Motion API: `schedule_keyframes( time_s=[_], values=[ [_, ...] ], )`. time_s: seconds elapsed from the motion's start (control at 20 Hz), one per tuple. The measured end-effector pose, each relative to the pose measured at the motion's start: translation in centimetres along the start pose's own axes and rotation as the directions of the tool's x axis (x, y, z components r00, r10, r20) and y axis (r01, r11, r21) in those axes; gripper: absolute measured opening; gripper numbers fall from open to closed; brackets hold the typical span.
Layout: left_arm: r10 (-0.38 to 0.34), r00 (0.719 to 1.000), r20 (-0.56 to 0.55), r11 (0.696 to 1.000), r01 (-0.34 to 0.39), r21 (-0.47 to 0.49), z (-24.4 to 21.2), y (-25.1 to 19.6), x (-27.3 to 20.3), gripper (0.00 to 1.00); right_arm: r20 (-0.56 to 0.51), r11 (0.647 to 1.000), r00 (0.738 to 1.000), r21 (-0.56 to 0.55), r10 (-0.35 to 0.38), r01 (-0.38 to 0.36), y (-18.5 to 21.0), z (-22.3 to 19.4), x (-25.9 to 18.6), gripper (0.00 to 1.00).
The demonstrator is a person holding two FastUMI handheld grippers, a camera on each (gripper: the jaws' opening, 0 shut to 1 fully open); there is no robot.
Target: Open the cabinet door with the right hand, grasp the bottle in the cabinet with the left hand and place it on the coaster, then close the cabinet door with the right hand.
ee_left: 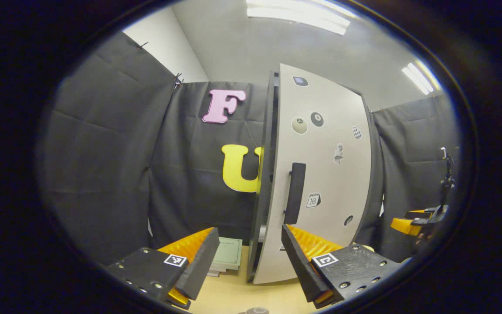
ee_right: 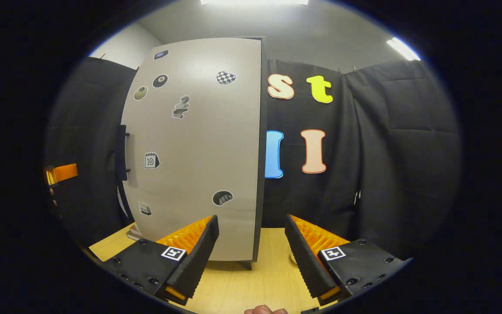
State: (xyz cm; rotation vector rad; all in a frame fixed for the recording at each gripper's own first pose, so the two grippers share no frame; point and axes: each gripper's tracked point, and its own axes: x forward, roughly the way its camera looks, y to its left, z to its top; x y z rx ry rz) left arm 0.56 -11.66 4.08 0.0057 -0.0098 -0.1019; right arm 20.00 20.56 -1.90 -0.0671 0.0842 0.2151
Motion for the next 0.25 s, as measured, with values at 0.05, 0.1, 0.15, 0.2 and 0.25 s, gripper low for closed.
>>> schedule_keyframes(
  time_s=[0.05, 0.1, 0.15, 0.2, 0.25],
  values=[
    [-0.004, 1.000, 0.000, 1.000, 0.004, 0.008, -0.1, 0.6, 0.2, 0.88, 0.005, 1.000, 1.000, 0.002, -0.010, 0.010, 0.4, 0.2, -0.1, 0.93],
    [-0.013, 1.000, -0.004, 1.000, 0.013, 0.009, -0.3, 0.9, 0.3, 0.87, 0.007, 1.000, 1.000, 0.000, -0.020, 0.020, 0.7, 0.4, -0.2, 0.93],
    [-0.026, 1.000, -0.009, 1.000, 0.026, 0.003, -0.5, 1.0, 0.4, 0.87, 0.012, 1.000, 1.000, -0.008, -0.028, 0.028, 1.2, 0.6, -0.2, 0.93],
    [-0.045, 0.999, -0.017, 0.999, 0.045, -0.009, -0.7, 1.0, 0.4, 0.87, 0.017, 0.999, 0.999, -0.017, -0.037, 0.037, 1.6, 0.8, -0.3, 0.96],
    [-0.058, 0.998, -0.022, 0.998, 0.058, -0.019, -1.0, 1.0, 0.4, 0.87, 0.020, 0.999, 0.999, -0.026, -0.044, 0.044, 1.9, 0.9, -0.3, 0.93]
  ],
)
